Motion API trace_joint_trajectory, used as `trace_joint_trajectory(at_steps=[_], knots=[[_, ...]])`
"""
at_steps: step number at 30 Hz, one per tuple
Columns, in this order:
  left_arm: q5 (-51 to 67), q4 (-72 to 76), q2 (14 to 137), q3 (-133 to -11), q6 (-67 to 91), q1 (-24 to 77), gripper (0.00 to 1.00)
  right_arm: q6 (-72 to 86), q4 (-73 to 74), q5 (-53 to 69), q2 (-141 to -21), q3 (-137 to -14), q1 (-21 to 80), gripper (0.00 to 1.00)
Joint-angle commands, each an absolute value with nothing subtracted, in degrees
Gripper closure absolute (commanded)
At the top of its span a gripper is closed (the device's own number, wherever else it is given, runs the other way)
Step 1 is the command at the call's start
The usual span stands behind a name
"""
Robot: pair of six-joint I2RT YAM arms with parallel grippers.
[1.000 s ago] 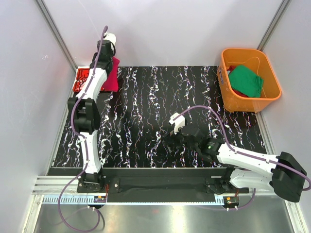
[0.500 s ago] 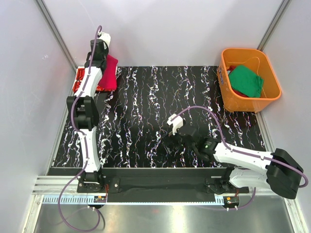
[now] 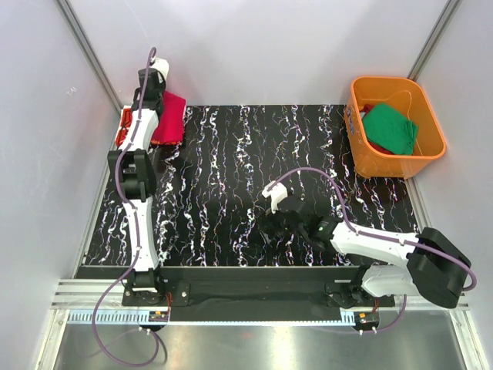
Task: Fold and stack the t-shirts
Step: Neatly place the folded tshirt to the corner, then reset both grippers
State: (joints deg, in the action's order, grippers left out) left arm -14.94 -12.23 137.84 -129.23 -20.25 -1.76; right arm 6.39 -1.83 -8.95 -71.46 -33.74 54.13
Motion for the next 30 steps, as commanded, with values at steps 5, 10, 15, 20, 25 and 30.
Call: trace_joint_trajectory(at_steps=[5, 10, 15, 20, 25, 30], knots=[[-25.7, 5.3, 145.2, -134.3, -29.3, -4.4, 0.63, 6.3, -3.5, -6.9, -74.5, -38.3, 53.1, 0.0], [-38.8, 11.6, 147.4, -141.9, -28.4, -4.8, 0.19, 6.4, -2.4, -7.5, -73.4, -39.2, 53.0, 0.0], [-31.0, 6.0, 135.5, -136.0, -22.0, 1.5, 0.18, 11.8, -2.9, -7.4, -71.8, -38.7, 53.1, 0.0], [-21.0, -4.9, 122.6, -123.2, -10.7, 10.4, 0.15, 18.2, -1.3, -10.8, -66.2, -36.8, 52.9, 0.0], [-8.8, -11.2, 105.6, -106.1, 6.0, 18.6, 0.01, 32.8, -3.8, -14.0, -56.6, -29.9, 52.9, 0.0], [-5.8, -8.2, 87.8, -77.5, 14.2, 29.7, 0.01, 49.1, -7.7, -17.9, -39.1, -15.7, 52.9, 0.0]])
